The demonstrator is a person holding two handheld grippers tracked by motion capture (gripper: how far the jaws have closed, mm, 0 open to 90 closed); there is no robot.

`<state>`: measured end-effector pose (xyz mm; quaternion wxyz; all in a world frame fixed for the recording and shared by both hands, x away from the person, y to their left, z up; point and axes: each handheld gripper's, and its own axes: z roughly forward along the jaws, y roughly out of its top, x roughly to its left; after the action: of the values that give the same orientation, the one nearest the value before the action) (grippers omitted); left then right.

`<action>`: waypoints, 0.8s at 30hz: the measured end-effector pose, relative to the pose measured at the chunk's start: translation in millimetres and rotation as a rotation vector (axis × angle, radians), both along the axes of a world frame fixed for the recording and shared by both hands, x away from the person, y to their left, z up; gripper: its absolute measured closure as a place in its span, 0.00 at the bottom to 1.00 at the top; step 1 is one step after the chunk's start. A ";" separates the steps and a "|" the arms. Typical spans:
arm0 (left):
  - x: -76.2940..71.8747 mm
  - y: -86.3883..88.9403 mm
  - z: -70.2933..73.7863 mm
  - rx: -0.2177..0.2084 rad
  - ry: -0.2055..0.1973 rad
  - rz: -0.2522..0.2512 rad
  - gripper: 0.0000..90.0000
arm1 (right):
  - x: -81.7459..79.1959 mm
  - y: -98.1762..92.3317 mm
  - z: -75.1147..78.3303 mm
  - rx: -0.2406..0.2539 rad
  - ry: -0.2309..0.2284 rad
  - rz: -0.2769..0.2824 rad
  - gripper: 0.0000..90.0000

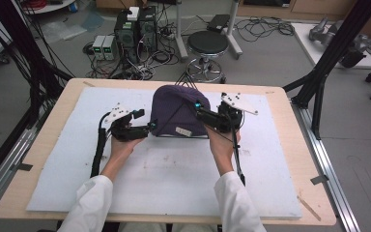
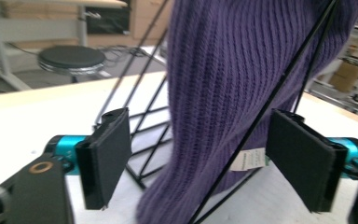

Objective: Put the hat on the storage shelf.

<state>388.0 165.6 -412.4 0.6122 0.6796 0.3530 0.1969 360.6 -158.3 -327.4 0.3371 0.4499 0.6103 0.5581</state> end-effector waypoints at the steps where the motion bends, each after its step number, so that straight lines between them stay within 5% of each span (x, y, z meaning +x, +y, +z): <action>1: -1.9 1.1 2.4 0.004 -0.009 0.010 0.21 | -1.4 -0.6 1.1 -0.004 -0.007 -0.004 0.12; 14: -32.4 38.6 37.1 -0.065 -0.160 0.148 0.20 | -30.3 -26.7 13.8 -0.050 -0.109 -0.122 0.12; 24: -70.8 71.2 43.8 -0.123 -0.292 0.260 0.19 | -69.0 -58.4 11.7 0.002 -0.168 -0.191 0.12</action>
<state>317.2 236.8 -368.6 0.6667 0.5538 0.3565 0.3488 291.6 -216.7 -315.7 0.4381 0.4578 0.5339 0.5599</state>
